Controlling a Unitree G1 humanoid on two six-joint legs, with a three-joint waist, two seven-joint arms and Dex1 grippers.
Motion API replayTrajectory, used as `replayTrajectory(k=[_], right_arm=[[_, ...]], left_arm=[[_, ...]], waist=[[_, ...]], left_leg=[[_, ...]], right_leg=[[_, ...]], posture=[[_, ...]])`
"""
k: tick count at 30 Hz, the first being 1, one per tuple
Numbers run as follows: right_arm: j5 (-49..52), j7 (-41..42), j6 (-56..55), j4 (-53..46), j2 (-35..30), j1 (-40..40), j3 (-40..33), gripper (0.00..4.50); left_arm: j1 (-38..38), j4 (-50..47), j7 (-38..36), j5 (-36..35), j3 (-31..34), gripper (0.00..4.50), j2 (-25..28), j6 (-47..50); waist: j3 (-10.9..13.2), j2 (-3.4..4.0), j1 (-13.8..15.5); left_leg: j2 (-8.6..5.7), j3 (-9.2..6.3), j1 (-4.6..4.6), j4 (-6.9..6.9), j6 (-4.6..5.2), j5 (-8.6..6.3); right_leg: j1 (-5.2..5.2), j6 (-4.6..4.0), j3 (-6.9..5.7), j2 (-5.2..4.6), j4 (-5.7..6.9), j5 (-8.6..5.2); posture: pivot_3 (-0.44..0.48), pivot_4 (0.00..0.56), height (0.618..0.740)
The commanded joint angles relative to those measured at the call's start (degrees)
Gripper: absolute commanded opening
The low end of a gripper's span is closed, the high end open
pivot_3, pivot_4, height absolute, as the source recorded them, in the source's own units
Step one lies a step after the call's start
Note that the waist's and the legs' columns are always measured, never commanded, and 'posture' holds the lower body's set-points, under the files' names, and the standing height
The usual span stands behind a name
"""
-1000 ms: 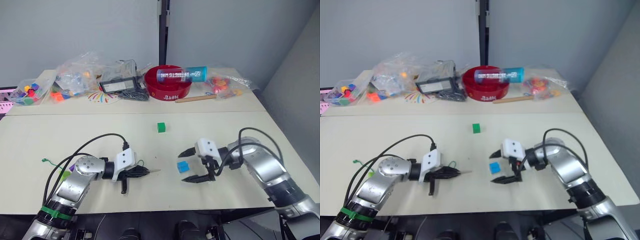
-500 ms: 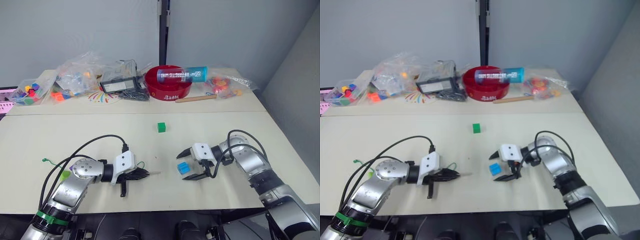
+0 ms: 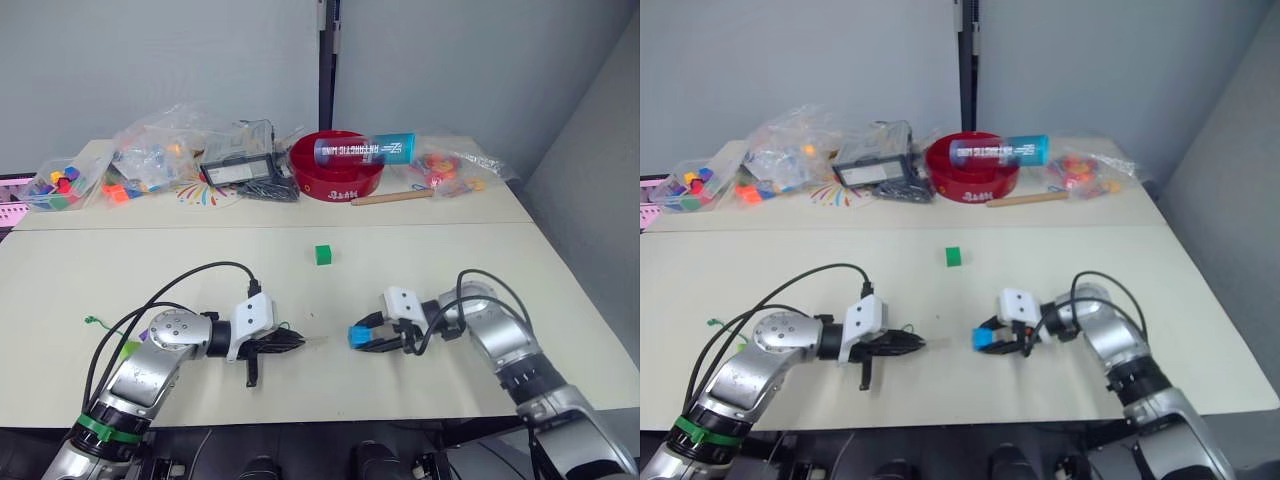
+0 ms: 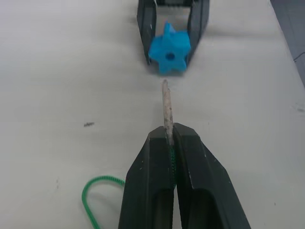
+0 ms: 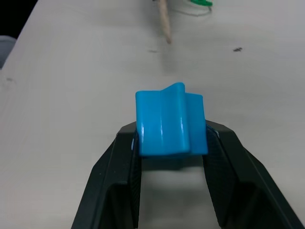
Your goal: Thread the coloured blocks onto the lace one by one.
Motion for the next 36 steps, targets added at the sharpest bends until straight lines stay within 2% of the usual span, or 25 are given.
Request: replayTrajectory(k=[1, 15, 29, 36], right_arm=[[0.1, -2.41, 3.41, -4.96, 0.42, 1.54, -0.36, 1.32], [-2.12, -4.73, 7.07, -9.47, 0.0, 2.72, 1.29, 1.32], [-3.54, -6.65, 10.4, -11.43, 1.38, 1.61, 1.8, 1.32], [-3.96, -6.42, 8.91, -10.71, 0.41, 2.64, 1.34, 1.32]], left_arm=[[-1.69, -1.99, 1.63, 1.85, -1.85, 0.0, -0.27, 1.15], [-4.66, -6.17, 3.92, 3.01, -5.2, 0.0, -1.24, 7.68], [-8.48, -5.28, 0.04, 2.34, -8.01, 0.0, -2.52, 8.74], [-7.91, -5.95, -0.39, 2.32, -5.94, 0.0, -0.95, 9.14]], waist=[[0.0, 0.0, -0.01], [0.0, 0.0, -0.08], [0.0, -0.01, 0.08], [0.0, -0.01, 0.05]], left_leg=[[0.0, 0.0, 0.01, 0.0, 0.0, 0.0], [0.0, -0.01, 0.04, 0.01, -0.01, 0.0], [-0.01, -0.01, 0.05, 0.03, -0.01, 0.01], [-0.01, -0.01, 0.06, 0.04, -0.02, 0.02]], right_leg=[[0.01, 0.0, 0.0, 0.0, 0.0, 0.0], [0.03, 0.0, 0.0, 0.03, 0.06, 0.0], [0.06, 0.01, 0.0, 0.02, 0.06, 0.0], [0.06, 0.01, 0.0, 0.02, 0.09, 0.0]], posture=[[0.0, 0.15, 0.74], [0.0, 0.15, 0.74], [0.0, 0.15, 0.74], [0.0, 0.15, 0.74]])
